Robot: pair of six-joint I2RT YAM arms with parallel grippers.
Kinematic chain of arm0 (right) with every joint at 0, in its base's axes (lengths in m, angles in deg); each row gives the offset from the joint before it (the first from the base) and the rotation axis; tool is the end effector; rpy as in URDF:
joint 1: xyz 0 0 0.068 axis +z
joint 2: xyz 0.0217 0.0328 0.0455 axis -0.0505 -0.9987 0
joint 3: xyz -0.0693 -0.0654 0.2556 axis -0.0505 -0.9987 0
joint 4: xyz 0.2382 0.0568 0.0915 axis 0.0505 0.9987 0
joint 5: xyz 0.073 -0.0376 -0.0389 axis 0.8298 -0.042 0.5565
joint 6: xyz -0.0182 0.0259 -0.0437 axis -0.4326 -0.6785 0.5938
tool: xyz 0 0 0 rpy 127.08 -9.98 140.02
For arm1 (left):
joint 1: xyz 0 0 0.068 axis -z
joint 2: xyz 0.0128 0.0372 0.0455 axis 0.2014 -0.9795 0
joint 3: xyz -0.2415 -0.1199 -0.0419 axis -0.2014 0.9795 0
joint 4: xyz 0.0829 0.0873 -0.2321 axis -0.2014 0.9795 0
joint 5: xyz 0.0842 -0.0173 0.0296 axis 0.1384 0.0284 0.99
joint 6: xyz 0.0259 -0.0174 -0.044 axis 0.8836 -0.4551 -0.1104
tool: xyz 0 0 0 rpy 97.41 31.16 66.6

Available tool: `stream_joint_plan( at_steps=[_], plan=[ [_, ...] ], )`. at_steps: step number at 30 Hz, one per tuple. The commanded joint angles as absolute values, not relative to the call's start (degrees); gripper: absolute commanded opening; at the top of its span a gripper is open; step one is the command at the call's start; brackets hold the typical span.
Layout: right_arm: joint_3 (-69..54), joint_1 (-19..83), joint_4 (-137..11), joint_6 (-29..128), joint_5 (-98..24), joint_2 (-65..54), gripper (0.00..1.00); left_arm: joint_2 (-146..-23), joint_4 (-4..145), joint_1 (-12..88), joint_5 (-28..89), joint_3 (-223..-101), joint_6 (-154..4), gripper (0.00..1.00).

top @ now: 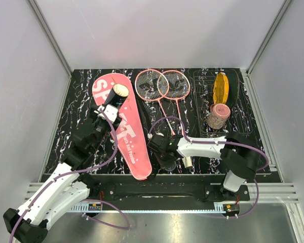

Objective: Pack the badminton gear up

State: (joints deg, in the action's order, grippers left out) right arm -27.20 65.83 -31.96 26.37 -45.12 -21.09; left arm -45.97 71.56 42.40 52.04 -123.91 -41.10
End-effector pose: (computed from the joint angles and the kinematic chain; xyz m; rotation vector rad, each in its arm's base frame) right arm 0.1406 0.2741 0.1566 -0.8251 2.7861 0.3105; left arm 0.1460 -0.0773 0.3166 0.5520 1.5026 0.0773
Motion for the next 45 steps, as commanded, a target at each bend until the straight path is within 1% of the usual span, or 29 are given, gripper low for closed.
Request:
stream_joint_plan(
  at_steps=[1, 2, 4, 5, 7, 8, 9, 11, 12, 14, 18, 24, 27, 32, 35, 45],
  plan=[
    [-26.8, 66.44, -30.12, 26.93, -57.29, -18.51, 0.0, -45.52, 66.33, 42.47, 48.44, -123.93, -40.33, 0.0],
    [-26.37, 66.35, -29.07, 27.54, -59.13, -14.67, 0.0, -45.69, 66.94, 42.38, 45.56, -124.02, -40.25, 0.0],
    [-24.26, 64.96, -28.71, 30.07, -60.21, -10.69, 0.0, -46.31, 67.91, 42.47, 40.9, -124.19, -39.46, 0.0],
    [-23.38, 63.9, -28.53, 31.05, -59.51, -6.93, 0.0, -46.66, 68.96, 42.47, 34.61, -124.46, -39.11, 0.0],
    [-20.48, 60.14, -28.79, 33.76, -50.84, -3.22, 0.0, -47.97, 70.72, 42.38, 27.9, -124.81, -37.87, 0.0],
    [-19.6, 55.5, -29.32, 34.48, -45.84, 0.1, 0.0, -48.42, 72.12, 42.47, 22.21, -125.33, -37.61, 0.0],
    [-17.85, 53.02, -30.28, 35.27, -36.39, 1.7, 0.0, -49.64, 72.4, 42.38, 19.89, -125.68, -37.78, 0.0],
    [-15.13, 49.93, -29.94, 37.91, -30.87, 4.86, 0.0, -50.79, 74.5, 42.38, 14.89, -126.56, -37.78, 0.0],
    [-11.8, 49.74, -28.37, 38.96, -28.85, 5.49, 0.0, -51.4, 74.51, 42.38, 13.72, -126.57, -37.7, 0.0],
    [-8.54, 49.22, -26.78, 40.72, -26.99, 6.2, 0.0, -51.85, 75.38, 42.47, 11.18, -126.83, -37.43, 0.0],
    [-1.16, 48.87, -24.93, 41.25, -22.95, 5.41, 0.0, -52.11, 75.74, 42.47, 7.22, -126.92, -37.0, 0.0],
    [3.69, 48.42, -25.63, 40.46, -18.29, 1.81, 0.0, -51.5, 75.83, 42.47, 3.26, -126.74, -37.34, 0.0],
    [3.09, 47.9, -27.21, 39.32, -15.31, 1.54, 0.0, -50.97, 75.74, 42.47, 2.82, -126.66, -37.34, 0.0],
    [0.89, 45.88, -28.35, 38.09, -13.89, 3.38, 0.0, -49.31, 74.69, 42.38, 3.6, -126.13, -37.43, 0.0],
    [-0.78, 45.26, -30.28, 36.86, -9.69, 4.18, 0.0, -48.34, 73.64, 42.47, 3.78, -125.69, -37.52, 0.0],
    [-1.23, 44.82, -33.01, 34.31, -2.55, 1.9, 0.0, -48.24, 73.45, 42.47, 1.94, -125.6, -37.7, 0.0]
  ],
)
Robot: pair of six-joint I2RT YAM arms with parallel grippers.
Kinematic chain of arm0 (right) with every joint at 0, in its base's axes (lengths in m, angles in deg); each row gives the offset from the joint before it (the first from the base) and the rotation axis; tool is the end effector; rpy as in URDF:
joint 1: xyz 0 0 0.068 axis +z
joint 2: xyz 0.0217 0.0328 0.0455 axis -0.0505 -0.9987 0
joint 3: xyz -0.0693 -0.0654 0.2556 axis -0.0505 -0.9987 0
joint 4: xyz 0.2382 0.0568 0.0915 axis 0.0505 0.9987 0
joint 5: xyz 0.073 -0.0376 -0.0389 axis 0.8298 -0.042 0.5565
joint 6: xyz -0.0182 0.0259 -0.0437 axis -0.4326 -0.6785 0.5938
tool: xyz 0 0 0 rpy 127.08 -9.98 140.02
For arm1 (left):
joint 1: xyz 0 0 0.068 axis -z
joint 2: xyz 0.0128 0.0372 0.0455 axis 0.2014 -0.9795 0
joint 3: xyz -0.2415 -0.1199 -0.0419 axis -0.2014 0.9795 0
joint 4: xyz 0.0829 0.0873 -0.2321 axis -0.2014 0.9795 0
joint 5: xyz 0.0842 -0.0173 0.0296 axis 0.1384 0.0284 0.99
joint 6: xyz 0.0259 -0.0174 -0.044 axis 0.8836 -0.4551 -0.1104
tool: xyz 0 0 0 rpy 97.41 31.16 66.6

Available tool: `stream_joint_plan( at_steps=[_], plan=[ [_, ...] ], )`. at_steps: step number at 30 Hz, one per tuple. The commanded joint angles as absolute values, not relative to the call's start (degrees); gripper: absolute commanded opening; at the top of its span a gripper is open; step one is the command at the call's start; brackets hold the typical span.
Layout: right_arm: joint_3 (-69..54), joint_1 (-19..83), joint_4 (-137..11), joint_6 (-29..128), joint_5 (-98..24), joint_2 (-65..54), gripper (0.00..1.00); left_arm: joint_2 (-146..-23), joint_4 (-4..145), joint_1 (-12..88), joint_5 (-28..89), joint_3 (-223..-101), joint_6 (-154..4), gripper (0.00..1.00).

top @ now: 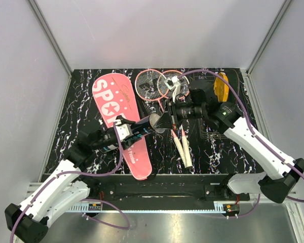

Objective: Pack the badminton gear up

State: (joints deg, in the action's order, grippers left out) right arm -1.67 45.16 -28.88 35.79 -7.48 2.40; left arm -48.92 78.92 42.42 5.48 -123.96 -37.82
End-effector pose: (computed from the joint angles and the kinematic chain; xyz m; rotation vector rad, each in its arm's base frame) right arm 0.1847 0.1967 0.4148 -0.8457 2.0339 1.3080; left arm 0.1347 -0.1030 0.2964 1.1891 1.3262 -0.5743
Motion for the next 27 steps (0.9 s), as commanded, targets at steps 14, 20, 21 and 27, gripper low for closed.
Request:
stream_joint_plan(
  at_steps=[14, 20, 21, 27],
  plan=[
    [-1.75, 41.13, -33.62, 32.73, 1.22, -1.09, 0.0, -47.1, 73.45, 42.38, 0.0, -124.98, -36.64, 0.0],
    [-1.49, 40.51, -35.65, 31.24, 4.65, -2.76, 0.0, -47.36, 73.37, 42.47, -0.7, -124.98, -36.64, 0.0],
    [-1.49, 40.51, -36.08, 30.97, 5.01, -3.03, 0.0, -47.37, 73.45, 42.47, -0.88, -124.99, -36.64, 0.0],
    [-2.19, 40.51, -39.6, 28.17, 7.38, -3.82, 0.0, -47.72, 73.37, 42.56, -0.61, -125.16, -36.82, 0.0]
  ],
)
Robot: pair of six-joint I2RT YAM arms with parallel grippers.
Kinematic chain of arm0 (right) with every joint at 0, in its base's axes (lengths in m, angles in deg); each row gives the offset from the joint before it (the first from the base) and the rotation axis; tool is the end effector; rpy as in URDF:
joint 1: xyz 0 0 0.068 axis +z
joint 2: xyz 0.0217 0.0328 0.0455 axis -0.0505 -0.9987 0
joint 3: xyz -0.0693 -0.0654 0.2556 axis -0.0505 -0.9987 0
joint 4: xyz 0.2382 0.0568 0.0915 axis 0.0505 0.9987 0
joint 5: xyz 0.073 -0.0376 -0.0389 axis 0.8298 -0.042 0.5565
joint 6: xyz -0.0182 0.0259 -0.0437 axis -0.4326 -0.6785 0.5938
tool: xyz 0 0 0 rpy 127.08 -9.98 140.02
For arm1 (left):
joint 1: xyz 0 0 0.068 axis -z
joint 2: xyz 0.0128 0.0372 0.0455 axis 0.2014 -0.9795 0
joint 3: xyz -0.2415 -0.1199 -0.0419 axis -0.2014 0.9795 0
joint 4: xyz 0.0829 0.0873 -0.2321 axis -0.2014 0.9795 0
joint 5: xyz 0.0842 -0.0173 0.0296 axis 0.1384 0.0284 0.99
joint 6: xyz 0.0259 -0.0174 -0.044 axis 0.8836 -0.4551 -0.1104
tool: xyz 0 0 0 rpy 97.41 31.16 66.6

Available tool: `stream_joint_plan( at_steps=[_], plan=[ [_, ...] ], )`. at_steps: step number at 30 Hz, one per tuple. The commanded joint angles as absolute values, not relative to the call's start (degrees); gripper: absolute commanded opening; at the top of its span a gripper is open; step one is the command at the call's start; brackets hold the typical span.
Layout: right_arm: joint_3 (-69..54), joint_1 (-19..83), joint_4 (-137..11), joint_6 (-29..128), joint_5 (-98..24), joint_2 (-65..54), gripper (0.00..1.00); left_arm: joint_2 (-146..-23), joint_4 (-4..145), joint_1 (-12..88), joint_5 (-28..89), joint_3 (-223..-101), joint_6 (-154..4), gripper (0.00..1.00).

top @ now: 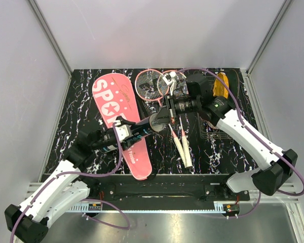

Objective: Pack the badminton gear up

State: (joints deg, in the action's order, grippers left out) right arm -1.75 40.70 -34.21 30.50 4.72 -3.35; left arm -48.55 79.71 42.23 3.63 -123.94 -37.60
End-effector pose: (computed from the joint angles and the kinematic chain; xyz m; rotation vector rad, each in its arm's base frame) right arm 0.2190 0.2039 0.3985 -0.8240 2.0737 1.5267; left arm 0.1328 -0.1023 0.2960 1.2086 1.3163 -0.5997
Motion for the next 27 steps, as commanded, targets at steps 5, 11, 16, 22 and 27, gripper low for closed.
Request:
stream_joint_plan(
  at_steps=[5, 11, 16, 22, 27],
  plan=[
    [-7.01, 40.51, -50.29, 21.49, 12.29, -2.5, 0.0, -47.45, 73.37, 42.56, -0.7, -125.16, -36.9, 0.0],
    [-11.77, 40.43, -62.0, 12.35, 15.82, -1.62, 0.0, -46.66, 72.75, 42.56, -1.49, -124.72, -37.34, 0.0],
    [-13.0, 39.73, -65.88, 9.0, 17.31, 0.04, 0.0, -45.96, 71.26, 42.56, -2.19, -124.28, -37.52, 0.0],
    [-14.67, 38.4, -67.28, 7.68, 18.54, 0.14, 0.0, -45.43, 70.64, 42.56, -2.81, -124.02, -37.78, 0.0],
    [-16.25, 38.32, -71.51, 4.43, 19.69, -0.57, 0.0, -45.26, 70.03, 42.56, -2.81, -123.93, -38.14, 0.0]
  ],
)
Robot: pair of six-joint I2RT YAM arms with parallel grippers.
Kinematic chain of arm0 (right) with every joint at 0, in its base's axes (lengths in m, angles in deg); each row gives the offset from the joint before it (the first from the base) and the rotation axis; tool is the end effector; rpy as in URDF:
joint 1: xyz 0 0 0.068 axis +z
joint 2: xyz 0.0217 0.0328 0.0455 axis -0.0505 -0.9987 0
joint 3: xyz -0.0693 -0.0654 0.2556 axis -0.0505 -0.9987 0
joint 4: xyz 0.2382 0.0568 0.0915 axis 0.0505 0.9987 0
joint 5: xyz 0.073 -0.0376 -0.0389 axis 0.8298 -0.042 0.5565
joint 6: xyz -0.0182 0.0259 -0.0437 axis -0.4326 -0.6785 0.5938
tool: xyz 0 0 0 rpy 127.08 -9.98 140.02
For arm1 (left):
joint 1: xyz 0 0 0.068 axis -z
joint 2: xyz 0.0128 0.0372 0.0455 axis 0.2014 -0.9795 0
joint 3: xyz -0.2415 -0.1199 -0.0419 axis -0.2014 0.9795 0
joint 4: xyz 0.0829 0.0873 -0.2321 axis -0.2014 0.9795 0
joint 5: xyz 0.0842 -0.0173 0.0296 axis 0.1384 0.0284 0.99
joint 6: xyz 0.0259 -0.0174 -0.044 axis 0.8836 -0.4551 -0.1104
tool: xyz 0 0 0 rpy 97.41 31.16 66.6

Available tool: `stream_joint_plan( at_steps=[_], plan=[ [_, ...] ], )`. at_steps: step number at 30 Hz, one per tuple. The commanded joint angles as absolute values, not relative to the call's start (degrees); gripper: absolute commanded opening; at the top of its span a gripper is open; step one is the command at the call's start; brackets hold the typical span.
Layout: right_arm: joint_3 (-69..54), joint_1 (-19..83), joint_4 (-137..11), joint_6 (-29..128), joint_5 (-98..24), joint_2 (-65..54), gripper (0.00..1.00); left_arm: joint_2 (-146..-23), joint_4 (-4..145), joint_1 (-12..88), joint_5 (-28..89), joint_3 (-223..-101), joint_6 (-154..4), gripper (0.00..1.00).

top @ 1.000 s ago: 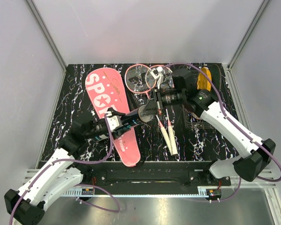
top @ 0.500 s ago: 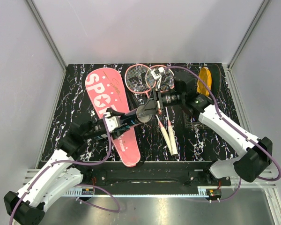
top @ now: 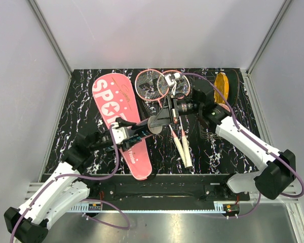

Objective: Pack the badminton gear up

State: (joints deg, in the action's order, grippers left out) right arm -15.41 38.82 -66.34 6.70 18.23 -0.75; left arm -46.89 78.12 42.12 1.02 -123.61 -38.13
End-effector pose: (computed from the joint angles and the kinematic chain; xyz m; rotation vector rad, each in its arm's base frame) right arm 0.2232 0.2007 0.3830 -0.7728 1.9208 1.9205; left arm 0.1274 -0.1004 0.3011 1.2129 1.2517 -0.6300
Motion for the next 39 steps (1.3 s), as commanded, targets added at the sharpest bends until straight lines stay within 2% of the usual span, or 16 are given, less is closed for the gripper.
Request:
stream_joint_plan(
  at_steps=[1, 9, 14, 17, 25, 27, 30, 33, 37, 39],
  plan=[
    [-16.43, 38.4, -71.34, 4.51, 19.51, -1.0, 0.0, -45.26, 70.03, 42.56, -2.9, -123.93, -38.14, 0.0],
    [-16.61, 38.32, -68.0, 4.95, 19.6, -3.28, 0.0, -44.73, 69.24, 42.56, -2.11, -123.49, -38.14, 0.0],
    [-13.53, 38.4, -53.95, 12.05, 19.52, -4.96, 0.0, -44.03, 68.8, 42.56, -2.02, -122.96, -37.52, 0.0],
    [-12.83, 38.32, -51.64, 12.61, 19.95, -6.89, 0.0, -44.03, 68.36, 42.56, -3.16, -122.96, -37.78, 0.0],
    [-14.67, 38.49, -66.49, 4.35, 23.99, -9.09, 0.0, -43.06, 61.07, 42.73, -7.64, -121.38, -42.96, 0.0],
    [-16.33, 38.49, -73.74, -0.3, 24.61, -9.62, 0.04, -42.8, 57.74, 42.91, -9.3, -120.94, -44.37, 0.0],
    [-17.65, 38.67, -82.9, -7.16, 25.84, -10.84, 0.06, -42.45, 53.0, 42.91, -11.33, -120.33, -47.62, 0.0],
    [-18.18, 39.02, -89.84, -12.7, 26.28, -12.16, 0.16, -42.18, 48.86, 42.91, -12.56, -120.15, -50.35, 0.0],
    [-17.92, 40.42, -92.78, -15.7, 25.93, -14.1, 0.24, -41.39, 44.72, 42.91, -13.01, -119.98, -53.07, 0.0],
    [-18.1, 41.39, -92.61, -15.61, 25.14, -15.41, 0.24, -41.04, 43.23, 42.99, -13.53, -119.97, -53.78, 0.0]
  ],
)
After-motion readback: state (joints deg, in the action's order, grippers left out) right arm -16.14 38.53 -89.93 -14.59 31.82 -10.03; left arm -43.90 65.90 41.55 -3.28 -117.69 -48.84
